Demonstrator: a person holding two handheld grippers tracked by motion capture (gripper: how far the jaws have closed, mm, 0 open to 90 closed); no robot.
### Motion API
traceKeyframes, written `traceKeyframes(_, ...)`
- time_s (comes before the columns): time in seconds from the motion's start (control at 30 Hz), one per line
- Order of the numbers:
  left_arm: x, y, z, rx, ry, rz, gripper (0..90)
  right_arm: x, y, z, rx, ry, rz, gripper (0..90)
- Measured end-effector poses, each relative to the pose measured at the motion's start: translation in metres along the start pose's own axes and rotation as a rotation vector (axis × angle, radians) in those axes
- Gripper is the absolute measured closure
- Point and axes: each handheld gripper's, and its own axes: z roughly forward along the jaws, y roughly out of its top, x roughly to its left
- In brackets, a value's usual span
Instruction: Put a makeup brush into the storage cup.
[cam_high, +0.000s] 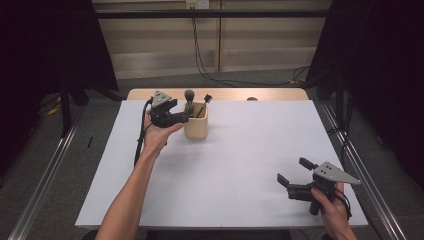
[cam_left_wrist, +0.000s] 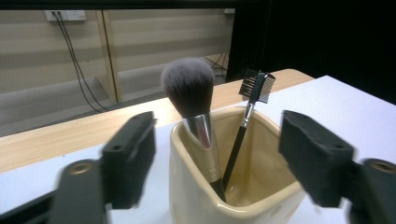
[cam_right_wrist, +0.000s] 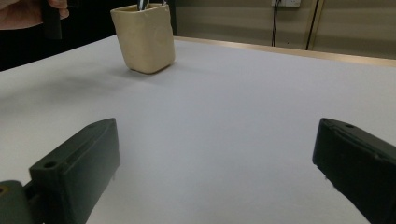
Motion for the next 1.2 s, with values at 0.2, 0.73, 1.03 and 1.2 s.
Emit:
traceKeyframes(0.2, 0.002, 0.0, 0.0, -0.003, 0.013, -0.011, 9.1, -0.002, -0.001, 0.0, 0.0, 0.002, -0.001, 0.6)
traceKeyframes(0.73, 0.01, 0.006, -0.025, -0.045, -0.045, -0.039, 2.4, -0.003, -0.001, 0.0, -0.004, -0.004, 0.009, 0.5)
traceKeyframes(1.03, 0.01, 0.009, -0.041, -0.041, -0.022, 0.001, 2.7, -0.001, -0.001, -0.003, -0.004, -0.014, 0.004, 0.5)
traceKeyframes(1.2, 0.007, 0.01, -0.051, -0.046, -0.021, 0.006, 2.7, 0.0, -0.001, -0.003, -0.006, -0.017, 0.004, 0.5)
